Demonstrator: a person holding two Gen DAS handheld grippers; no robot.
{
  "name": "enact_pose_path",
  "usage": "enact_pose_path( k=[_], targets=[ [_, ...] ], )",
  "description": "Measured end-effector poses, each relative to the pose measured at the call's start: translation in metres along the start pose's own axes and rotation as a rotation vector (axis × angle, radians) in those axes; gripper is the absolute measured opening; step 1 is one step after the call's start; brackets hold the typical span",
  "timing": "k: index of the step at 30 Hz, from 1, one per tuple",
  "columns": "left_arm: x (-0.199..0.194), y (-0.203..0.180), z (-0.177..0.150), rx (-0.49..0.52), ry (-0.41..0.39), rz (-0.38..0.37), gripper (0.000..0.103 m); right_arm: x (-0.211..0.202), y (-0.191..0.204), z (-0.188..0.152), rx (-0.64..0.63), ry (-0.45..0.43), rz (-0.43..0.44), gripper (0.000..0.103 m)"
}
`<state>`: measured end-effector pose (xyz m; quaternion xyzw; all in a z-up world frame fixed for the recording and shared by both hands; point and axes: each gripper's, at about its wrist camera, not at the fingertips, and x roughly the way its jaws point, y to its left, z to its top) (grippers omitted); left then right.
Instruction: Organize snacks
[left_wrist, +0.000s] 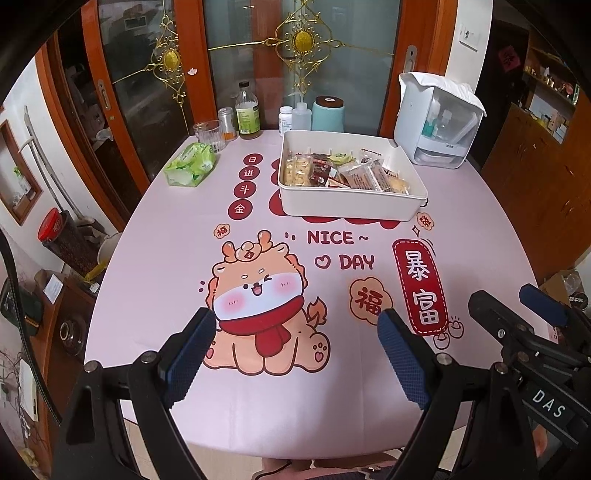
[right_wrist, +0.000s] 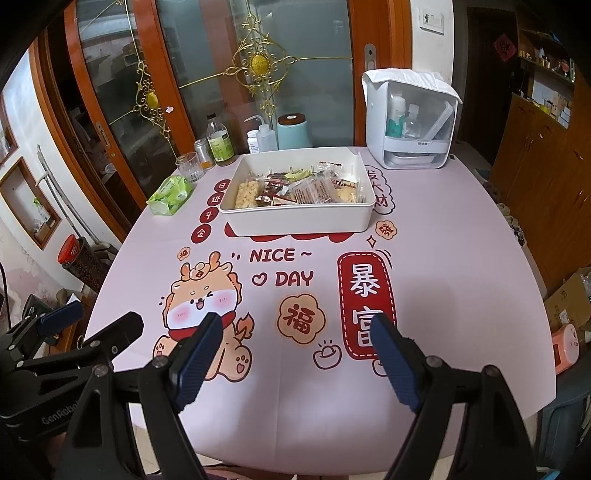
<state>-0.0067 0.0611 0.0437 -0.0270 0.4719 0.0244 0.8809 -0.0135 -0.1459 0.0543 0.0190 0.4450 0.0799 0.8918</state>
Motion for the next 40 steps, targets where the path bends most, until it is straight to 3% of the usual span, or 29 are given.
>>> enact_pose_path(
  k=[40],
  targets=[
    [0.014,-0.001,-0.002,-0.002,0.018,-0.003,0.088,0.008,-0.001,0.003,0.003,0.009,-0.001,0.083]
  ],
)
